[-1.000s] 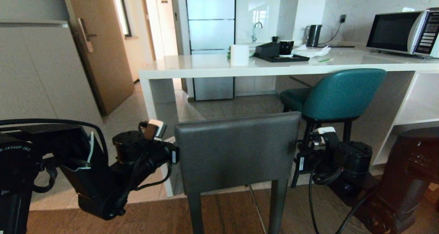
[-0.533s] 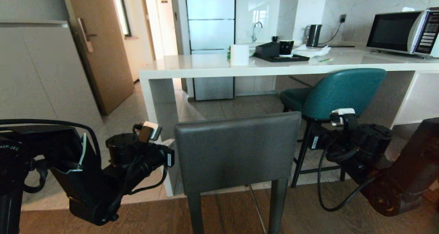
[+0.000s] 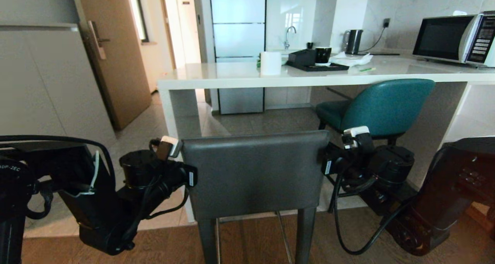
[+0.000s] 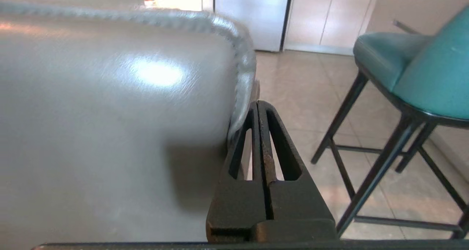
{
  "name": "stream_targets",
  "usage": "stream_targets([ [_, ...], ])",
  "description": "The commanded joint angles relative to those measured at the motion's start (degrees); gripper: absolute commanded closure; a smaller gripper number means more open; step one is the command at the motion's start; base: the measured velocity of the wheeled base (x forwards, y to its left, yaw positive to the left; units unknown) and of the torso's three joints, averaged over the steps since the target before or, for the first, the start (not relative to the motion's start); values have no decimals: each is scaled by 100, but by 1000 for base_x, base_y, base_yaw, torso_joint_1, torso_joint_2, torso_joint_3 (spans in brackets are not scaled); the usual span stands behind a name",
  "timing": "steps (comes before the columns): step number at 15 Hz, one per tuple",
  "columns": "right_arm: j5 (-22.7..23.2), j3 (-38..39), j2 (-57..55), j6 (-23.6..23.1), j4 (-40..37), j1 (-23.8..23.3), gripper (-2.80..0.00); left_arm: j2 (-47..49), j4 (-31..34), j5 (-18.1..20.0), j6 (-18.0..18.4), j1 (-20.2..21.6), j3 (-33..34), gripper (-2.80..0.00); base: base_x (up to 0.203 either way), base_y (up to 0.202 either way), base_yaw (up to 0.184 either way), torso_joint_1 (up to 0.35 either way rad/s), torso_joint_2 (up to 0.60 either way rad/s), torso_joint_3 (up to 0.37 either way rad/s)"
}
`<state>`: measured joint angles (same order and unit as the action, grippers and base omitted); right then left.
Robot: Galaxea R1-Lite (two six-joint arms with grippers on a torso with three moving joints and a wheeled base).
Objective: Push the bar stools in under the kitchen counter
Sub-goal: Push the gray chair back under the dining table
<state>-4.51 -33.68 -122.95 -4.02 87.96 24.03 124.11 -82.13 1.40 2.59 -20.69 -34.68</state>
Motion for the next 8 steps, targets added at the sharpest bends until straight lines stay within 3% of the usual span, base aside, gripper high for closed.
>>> stream_targets([
  [1,104,242,-28,-9,-29,92,0,-6,-62,25,11,-80,-97,0,0,0,0,0,0,0],
  [8,117,294,-87,7,-29,16,0,128,788,-311,21,-282,-1117,0,0,0,0,0,0,0],
])
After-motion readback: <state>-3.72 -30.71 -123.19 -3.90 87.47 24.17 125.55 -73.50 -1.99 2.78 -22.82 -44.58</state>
